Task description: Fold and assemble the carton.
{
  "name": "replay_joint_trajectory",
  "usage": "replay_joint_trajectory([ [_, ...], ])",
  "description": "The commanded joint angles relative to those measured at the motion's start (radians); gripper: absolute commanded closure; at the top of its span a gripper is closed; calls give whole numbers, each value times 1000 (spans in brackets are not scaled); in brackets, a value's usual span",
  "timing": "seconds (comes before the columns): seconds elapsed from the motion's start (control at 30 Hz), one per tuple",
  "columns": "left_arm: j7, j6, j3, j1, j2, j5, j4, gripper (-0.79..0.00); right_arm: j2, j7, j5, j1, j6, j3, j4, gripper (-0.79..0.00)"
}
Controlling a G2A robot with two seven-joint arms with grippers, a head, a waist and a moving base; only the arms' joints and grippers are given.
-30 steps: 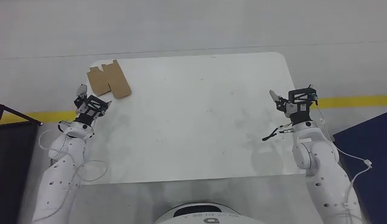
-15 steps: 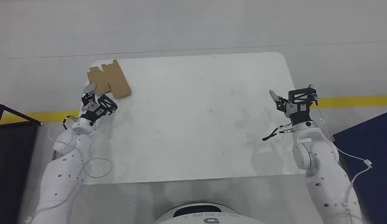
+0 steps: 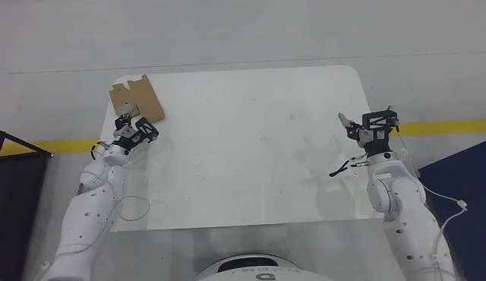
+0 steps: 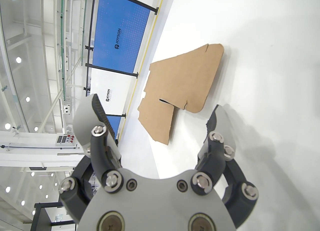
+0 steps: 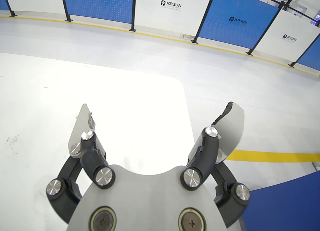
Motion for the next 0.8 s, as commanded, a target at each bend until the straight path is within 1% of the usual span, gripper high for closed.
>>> replay_joint_trajectory([
  [0.0,-13,-4,13,-10,-3,2,13,-708,0,0,0,0,0,0,0,-785],
  [0.07,-25,6,24,-23,-6,2,25,-696,0,0,0,0,0,0,0,-785],
  [0.17,-35,21,41,-42,-13,-15,42,-628,0,0,0,0,0,0,0,-785],
  [0.2,-38,25,46,-48,-15,-19,48,-579,0,0,0,0,0,0,0,-785],
  [0.23,-40,29,51,-53,-17,-23,53,-554,0,0,0,0,0,0,0,-785],
  [0.27,-44,33,56,-59,-19,-26,59,-489,0,0,0,0,0,0,0,-785],
  [0.3,-51,38,60,-64,-21,-27,67,-468,0,0,0,0,0,0,0,-785],
  [0.33,-61,43,65,-70,-22,-21,77,-453,0,0,0,0,0,0,0,-785],
  [0.43,-109,45,78,-90,-27,-4,112,-465,0,0,0,0,0,0,0,-785],
  [0.5,-123,51,83,-101,-30,-10,128,-431,0,0,0,0,0,0,0,-785],
  [0.53,-129,56,84,-106,-31,-16,136,-388,0,0,0,0,0,0,0,-785],
  [0.57,-131,61,85,-110,-33,-20,142,-376,0,0,0,0,0,0,0,-785],
  [0.63,-132,65,88,-116,-35,-27,152,-292,0,0,0,0,0,0,0,-785],
  [0.67,-131,70,88,-119,-35,-28,156,-215,0,0,0,0,0,0,0,-785],
  [0.7,-130,78,85,-121,-36,-38,158,-74,0,0,0,0,0,0,0,-785],
  [0.73,-128,80,85,-122,-37,-47,160,0,0,0,0,0,0,0,0,-785],
  [0.77,-126,82,84,-123,-37,-49,161,0,0,0,0,0,0,0,0,-785],
])
